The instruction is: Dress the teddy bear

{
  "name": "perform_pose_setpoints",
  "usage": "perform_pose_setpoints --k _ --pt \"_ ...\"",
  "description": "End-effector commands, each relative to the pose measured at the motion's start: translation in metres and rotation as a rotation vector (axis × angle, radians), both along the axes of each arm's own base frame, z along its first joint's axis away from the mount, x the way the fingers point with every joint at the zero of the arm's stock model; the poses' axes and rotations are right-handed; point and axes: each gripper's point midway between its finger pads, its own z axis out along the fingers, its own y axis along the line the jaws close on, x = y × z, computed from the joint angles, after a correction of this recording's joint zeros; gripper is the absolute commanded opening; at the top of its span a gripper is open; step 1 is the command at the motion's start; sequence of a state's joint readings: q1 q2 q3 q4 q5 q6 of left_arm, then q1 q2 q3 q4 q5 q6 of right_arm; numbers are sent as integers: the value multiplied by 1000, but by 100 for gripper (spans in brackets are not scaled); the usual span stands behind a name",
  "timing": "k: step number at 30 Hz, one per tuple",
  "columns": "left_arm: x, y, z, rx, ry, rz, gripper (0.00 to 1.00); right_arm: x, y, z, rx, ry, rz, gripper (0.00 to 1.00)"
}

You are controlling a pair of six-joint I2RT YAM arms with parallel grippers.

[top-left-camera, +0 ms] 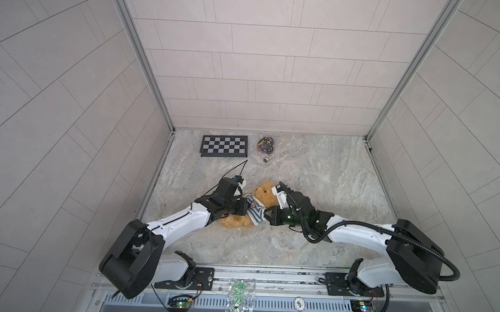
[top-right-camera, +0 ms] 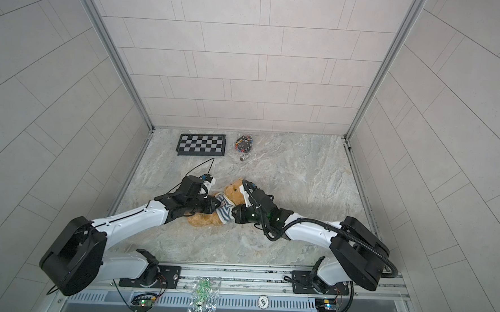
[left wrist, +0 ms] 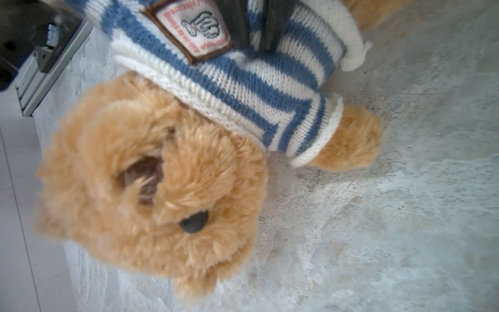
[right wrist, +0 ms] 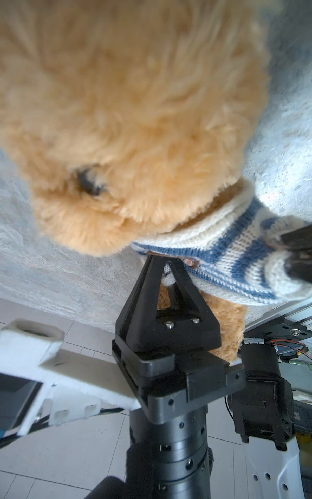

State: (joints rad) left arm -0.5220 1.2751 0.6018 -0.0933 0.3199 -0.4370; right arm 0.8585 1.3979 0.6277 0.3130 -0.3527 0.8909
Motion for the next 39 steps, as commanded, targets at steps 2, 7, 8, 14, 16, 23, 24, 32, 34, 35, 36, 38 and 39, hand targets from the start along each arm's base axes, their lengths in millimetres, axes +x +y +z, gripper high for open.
perform_pose_setpoints --k 2,7,8,14,16,23,24,32,34,35,36,38,39 --pt "-10 11 19 50 -19 45 40 6 -9 9 6 -41 -74 0" --pt "-43 -8 52 -70 -35 30 53 18 -13 13 27 -60 -151 0" --pt "-49 -10 54 -93 -31 35 53 20 -12 14 31 -61 -157 0" --pt "-78 -23 51 -229 6 71 54 21 -8 17 47 -65 -169 0" --pt "-81 -27 48 -253 16 75 54 20 -7 18 51 -64 -167 0" --pt "-74 -47 51 -269 11 44 49 14 -2 20 64 -65 -158 0" --pt "-73 -48 50 -263 11 44 48 13 -2 21 64 -66 -157 0" --pt "-66 -48 38 -222 8 66 28 10 2 23 74 -64 -140 0" --pt "-66 -47 34 -206 10 62 19 9 2 23 83 -63 -131 0" --pt "-67 -45 30 -189 17 62 15 8 2 24 87 -75 -119 0" --pt "-68 -42 25 -167 24 64 11 8 1 25 88 -87 -109 0" --pt "-69 -30 14 -124 50 88 3 9 -1 28 98 -99 -101 0" --pt "-68 -23 8 -104 64 100 0 8 -2 30 106 -107 -88 0"
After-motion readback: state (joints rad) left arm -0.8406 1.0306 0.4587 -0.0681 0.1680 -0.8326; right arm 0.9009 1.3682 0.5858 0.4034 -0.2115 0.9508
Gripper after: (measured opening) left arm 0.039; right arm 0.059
